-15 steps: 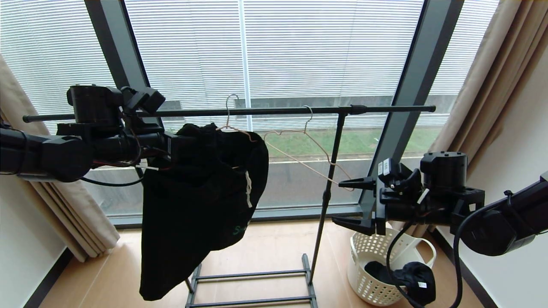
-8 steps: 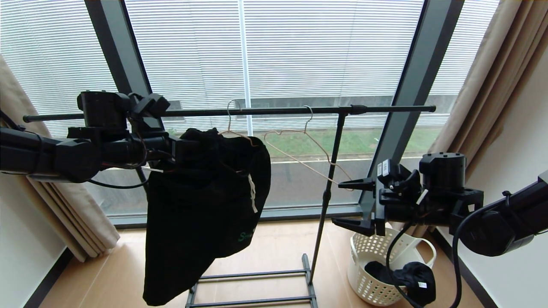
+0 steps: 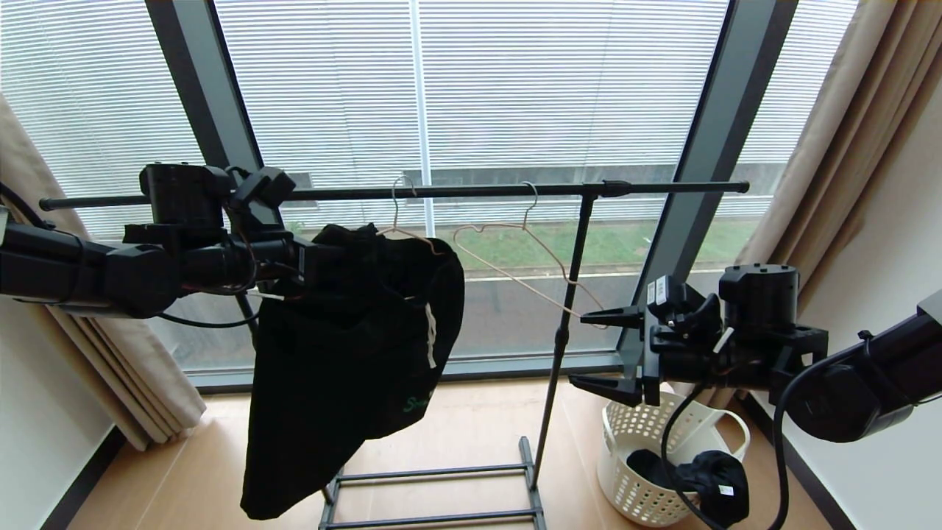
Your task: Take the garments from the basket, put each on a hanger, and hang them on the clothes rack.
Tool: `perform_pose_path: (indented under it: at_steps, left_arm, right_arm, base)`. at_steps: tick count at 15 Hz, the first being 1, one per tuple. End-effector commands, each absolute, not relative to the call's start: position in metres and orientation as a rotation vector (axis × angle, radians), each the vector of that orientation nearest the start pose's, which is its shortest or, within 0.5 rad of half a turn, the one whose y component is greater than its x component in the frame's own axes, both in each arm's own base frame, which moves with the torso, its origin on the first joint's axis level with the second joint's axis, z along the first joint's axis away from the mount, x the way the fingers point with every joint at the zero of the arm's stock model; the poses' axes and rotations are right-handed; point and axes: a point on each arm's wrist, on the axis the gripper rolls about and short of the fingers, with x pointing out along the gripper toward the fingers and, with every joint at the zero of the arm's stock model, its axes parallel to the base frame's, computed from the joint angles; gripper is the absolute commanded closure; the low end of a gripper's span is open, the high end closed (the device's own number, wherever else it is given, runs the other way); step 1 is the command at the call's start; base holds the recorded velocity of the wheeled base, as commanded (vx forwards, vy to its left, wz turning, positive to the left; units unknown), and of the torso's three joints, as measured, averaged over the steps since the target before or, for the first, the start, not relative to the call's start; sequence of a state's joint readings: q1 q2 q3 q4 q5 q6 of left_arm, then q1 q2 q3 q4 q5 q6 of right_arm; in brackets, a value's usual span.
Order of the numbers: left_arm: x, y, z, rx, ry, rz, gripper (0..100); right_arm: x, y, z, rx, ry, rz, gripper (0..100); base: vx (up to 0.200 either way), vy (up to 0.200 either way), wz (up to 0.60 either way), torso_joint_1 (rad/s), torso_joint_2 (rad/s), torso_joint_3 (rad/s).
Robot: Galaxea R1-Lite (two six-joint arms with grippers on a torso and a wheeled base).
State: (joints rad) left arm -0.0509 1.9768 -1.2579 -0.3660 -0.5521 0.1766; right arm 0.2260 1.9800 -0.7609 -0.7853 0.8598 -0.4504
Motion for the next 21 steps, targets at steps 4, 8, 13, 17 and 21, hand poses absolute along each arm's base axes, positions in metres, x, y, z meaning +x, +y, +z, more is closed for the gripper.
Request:
perform_pose_path:
  at_steps: [4,8,13,17,21]
  left_arm:
    - [0.393,-0.032,0.180,0.079,0.298,-0.625,100]
    - [0.389,-0.032,0.184,0.082,0.277,-0.625,100]
    - [0.392,-0.031,0.192,0.029,0.238,-0.609,100]
    - [0.397,-0.030,0.193,0.029,0.231,-0.582,100]
    - [0.403,-0.032,0.185,0.029,0.241,-0.582,100]
  right_arm:
    - [0.325,0.093,0.093,-0.254,0.194,1.143,0]
    - [0.325,0.093,0.092,-0.253,0.197,1.144,0]
    - [0.325,0.093,0.092,-0.253,0.197,1.145,0]
    - [0.324,0.097,0.092,-0.254,0.197,1.158,0]
    - [0.324,0.097,0.092,-0.256,0.197,1.156,0]
  base:
    - [0.000,0.000,0.00,0.000,0.00,0.000]
    - [0.000,0.000,0.00,0.000,0.00,0.000]
    - [0.000,0.000,0.00,0.000,0.00,0.000]
    - [0.000,0.000,0.00,0.000,0.00,0.000]
    - [0.000,0.000,0.00,0.000,0.00,0.000]
